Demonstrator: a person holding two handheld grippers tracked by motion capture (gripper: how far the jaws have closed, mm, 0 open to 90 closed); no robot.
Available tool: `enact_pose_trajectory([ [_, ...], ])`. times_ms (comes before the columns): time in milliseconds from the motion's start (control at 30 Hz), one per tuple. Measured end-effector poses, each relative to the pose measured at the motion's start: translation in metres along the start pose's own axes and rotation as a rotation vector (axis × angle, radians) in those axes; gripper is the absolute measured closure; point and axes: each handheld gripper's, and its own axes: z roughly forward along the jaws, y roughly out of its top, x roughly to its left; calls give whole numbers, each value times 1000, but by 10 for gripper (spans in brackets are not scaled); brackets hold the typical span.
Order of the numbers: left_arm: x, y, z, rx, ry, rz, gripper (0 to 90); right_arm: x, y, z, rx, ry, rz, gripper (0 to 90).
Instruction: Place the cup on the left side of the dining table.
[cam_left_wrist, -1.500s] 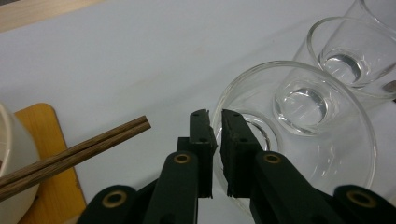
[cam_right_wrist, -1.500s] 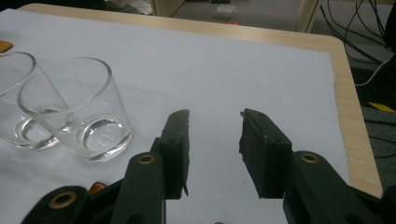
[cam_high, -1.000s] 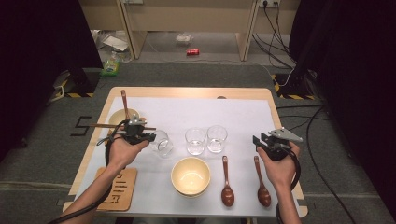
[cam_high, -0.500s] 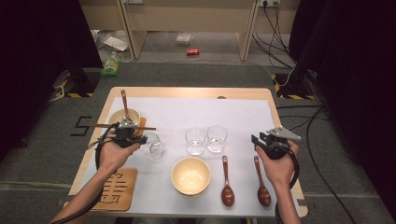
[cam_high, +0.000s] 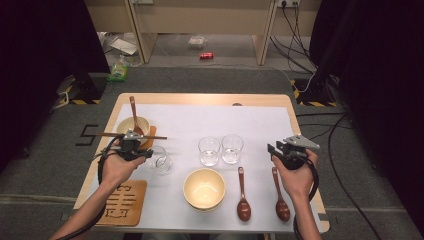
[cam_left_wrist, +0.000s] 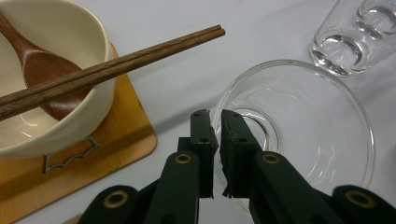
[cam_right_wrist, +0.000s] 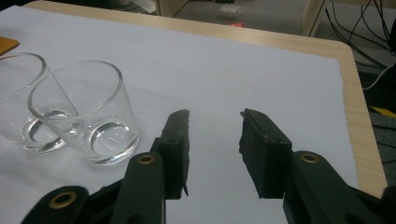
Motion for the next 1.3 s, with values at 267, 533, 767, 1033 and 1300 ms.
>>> enact_pose_trajectory([
  [267,1,-1,0,25,-5,-6,832,2,2,2,2,2,-7,621],
  [533,3,-1,2,22,-16,-9,829,3,0,3,4,3,-3,619],
  [767,5,-2,6,-21,-20,-16,820,3,-2,4,6,2,-8,617],
  [1033,6,-2,9,-60,-12,-22,789,-1,-5,2,10,-4,1,612],
  [1300,7,-2,-1,-144,-32,-39,648,-1,-8,2,14,-5,-1,611],
])
